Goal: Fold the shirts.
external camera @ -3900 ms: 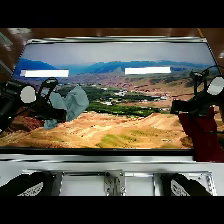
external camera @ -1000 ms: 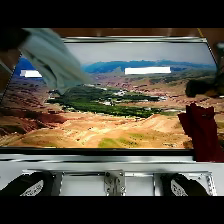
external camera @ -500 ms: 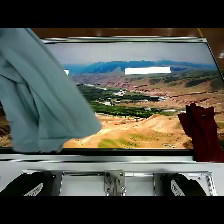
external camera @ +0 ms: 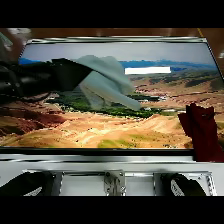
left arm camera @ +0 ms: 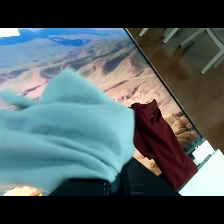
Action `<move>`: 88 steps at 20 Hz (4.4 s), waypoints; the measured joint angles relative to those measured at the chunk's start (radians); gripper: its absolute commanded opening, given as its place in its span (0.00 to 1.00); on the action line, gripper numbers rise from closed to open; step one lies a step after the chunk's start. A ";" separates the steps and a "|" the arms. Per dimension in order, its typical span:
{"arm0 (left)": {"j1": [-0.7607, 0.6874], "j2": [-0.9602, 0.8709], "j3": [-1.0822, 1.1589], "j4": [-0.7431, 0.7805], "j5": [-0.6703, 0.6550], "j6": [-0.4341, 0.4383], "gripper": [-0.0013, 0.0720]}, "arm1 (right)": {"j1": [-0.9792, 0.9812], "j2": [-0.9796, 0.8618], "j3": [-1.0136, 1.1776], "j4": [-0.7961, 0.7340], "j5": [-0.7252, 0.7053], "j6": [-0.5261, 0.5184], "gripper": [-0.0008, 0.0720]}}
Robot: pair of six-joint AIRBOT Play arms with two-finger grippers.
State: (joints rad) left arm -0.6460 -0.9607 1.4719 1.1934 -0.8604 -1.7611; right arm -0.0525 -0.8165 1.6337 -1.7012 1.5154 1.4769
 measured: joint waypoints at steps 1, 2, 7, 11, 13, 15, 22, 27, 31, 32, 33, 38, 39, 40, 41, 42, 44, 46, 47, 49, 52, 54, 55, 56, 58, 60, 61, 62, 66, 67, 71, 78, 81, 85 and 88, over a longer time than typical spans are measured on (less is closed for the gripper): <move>-0.013 -0.014 -0.003 0.000 0.005 0.000 0.07 | 0.000 0.000 0.000 -0.004 0.003 0.000 0.95; -0.024 -0.029 -0.006 0.000 0.009 0.002 0.07 | 0.000 0.000 0.000 -0.010 0.002 0.000 0.95; -0.085 -0.163 -0.012 -0.020 0.016 0.010 0.07 | 0.000 -0.011 0.000 -0.019 0.044 0.004 0.95; -0.175 -0.320 -0.012 -0.050 0.024 0.011 0.07 | 0.000 -0.065 -0.009 0.045 0.093 0.016 0.95; -0.219 -0.408 -0.012 -0.058 0.026 0.012 0.12 | 0.000 -0.102 -0.041 0.106 0.100 0.019 0.95; -0.250 -0.492 -0.012 -0.069 0.026 0.011 0.94 | 0.000 -0.140 -0.095 0.149 0.103 0.019 0.95; -0.100 -0.581 -0.009 -0.079 -0.156 0.002 0.99 | -0.002 -0.264 -0.272 0.184 0.027 -0.024 0.95; 0.149 -0.444 -0.114 -0.008 -0.399 0.070 0.99 | -0.098 -0.296 -0.328 0.147 -0.008 -0.035 0.95; 0.238 -0.294 -0.406 -0.050 -0.409 0.090 0.99 | -0.237 -0.303 -0.450 0.288 -0.046 -0.057 0.95; 0.241 -0.269 -0.491 -0.090 -0.372 0.093 0.99 | -0.258 -0.303 -0.486 0.327 -0.058 -0.066 0.95; 0.240 -0.253 -0.563 -0.131 -0.327 0.100 0.99 | -0.273 -0.303 -0.514 0.364 -0.067 -0.075 0.95; 0.156 -0.253 -0.757 -0.329 -0.042 0.144 0.99 | -0.304 -0.304 -0.612 0.478 -0.089 -0.105 0.95; 0.131 -0.264 -0.770 -0.356 0.015 0.150 0.99 | -0.306 -0.304 -0.621 0.486 -0.094 -0.110 0.95; 0.110 -0.275 -0.779 -0.380 0.059 0.154 0.99 | -0.308 -0.304 -0.627 0.491 -0.094 -0.113 0.95; 0.092 -0.288 -0.785 -0.405 0.098 0.159 0.99 | -0.309 -0.304 -0.632 0.492 -0.098 -0.117 0.95; 0.080 -0.300 -0.790 -0.428 0.131 0.166 0.99 | -0.310 -0.304 -0.636 0.495 -0.101 -0.119 0.95; 0.065 -0.323 -0.795 -0.485 0.192 0.190 0.96 | -0.311 -0.304 -0.640 0.495 -0.102 -0.121 0.95; 0.056 -0.343 -0.799 -0.541 0.243 0.215 0.72 | -0.312 -0.304 -0.642 0.492 -0.102 -0.124 0.95; 0.054 -0.350 -0.800 -0.558 0.266 0.224 0.63 | -0.312 -0.304 -0.643 0.491 -0.103 -0.124 0.95; 0.050 -0.362 -0.801 -0.583 0.299 0.234 0.10 | -0.312 -0.304 -0.645 0.491 -0.105 -0.123 0.95; 0.049 -0.369 -0.797 -0.602 0.310 0.256 0.07 | -0.312 -0.304 -0.672 0.491 -0.126 -0.101 0.95; 0.050 -0.370 -0.785 -0.610 0.285 0.282 0.07 | -0.312 -0.304 -0.724 0.502 -0.152 -0.089 0.95; 0.052 -0.369 -0.776 -0.611 0.265 0.296 0.07 | -0.312 -0.304 -0.758 0.519 -0.168 -0.083 0.95; 0.055 -0.366 -0.768 -0.614 0.249 0.306 0.07 | -0.312 -0.304 -0.793 0.546 -0.188 -0.084 0.95; 0.063 -0.357 -0.750 -0.614 0.225 0.320 0.07 | -0.312 -0.304 -0.868 0.627 -0.244 -0.096 0.95; 0.072 -0.345 -0.734 -0.614 0.204 0.328 0.07 | -0.312 -0.304 -0.938 0.713 -0.304 -0.121 0.95; 0.076 -0.339 -0.727 -0.614 0.199 0.330 0.07 | -0.312 -0.306 -0.970 0.748 -0.338 -0.129 0.95; 0.083 -0.330 -0.722 -0.614 0.197 0.333 0.07 | -0.312 -0.312 -0.996 0.774 -0.367 -0.135 0.95; 0.105 -0.300 -0.711 -0.614 0.175 0.337 0.07 | -0.312 -0.386 -1.052 0.884 -0.443 -0.174 0.88; 0.110 -0.295 -0.709 -0.614 0.175 0.338 0.07 | -0.312 -0.412 -1.058 0.930 -0.454 -0.197 0.77; 0.124 -0.286 -0.706 -0.614 0.170 0.339 0.07 | -0.311 -0.509 -1.070 1.040 -0.488 -0.239 0.77; 0.157 -0.279 -0.695 -0.606 0.173 0.339 0.07 | -0.155 -0.569 -1.046 1.096 -0.552 -0.266 0.08; 0.221 -0.250 -0.629 -0.548 0.141 0.338 0.07 | -0.131 -0.512 -0.945 1.064 -0.500 -0.302 0.08; 0.348 -0.151 -0.374 -0.429 0.069 0.338 0.07 | -0.164 -0.327 -0.684 1.064 -0.380 -0.371 0.08; 0.423 -0.071 -0.096 -0.385 0.048 0.339 0.07 | -0.185 -0.176 -0.407 1.092 -0.348 -0.396 0.08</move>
State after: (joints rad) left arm -0.2234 -1.0313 1.3758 0.8082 -0.8127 -1.4220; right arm -0.2375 -0.9928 1.2270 -0.6090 1.1679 1.0805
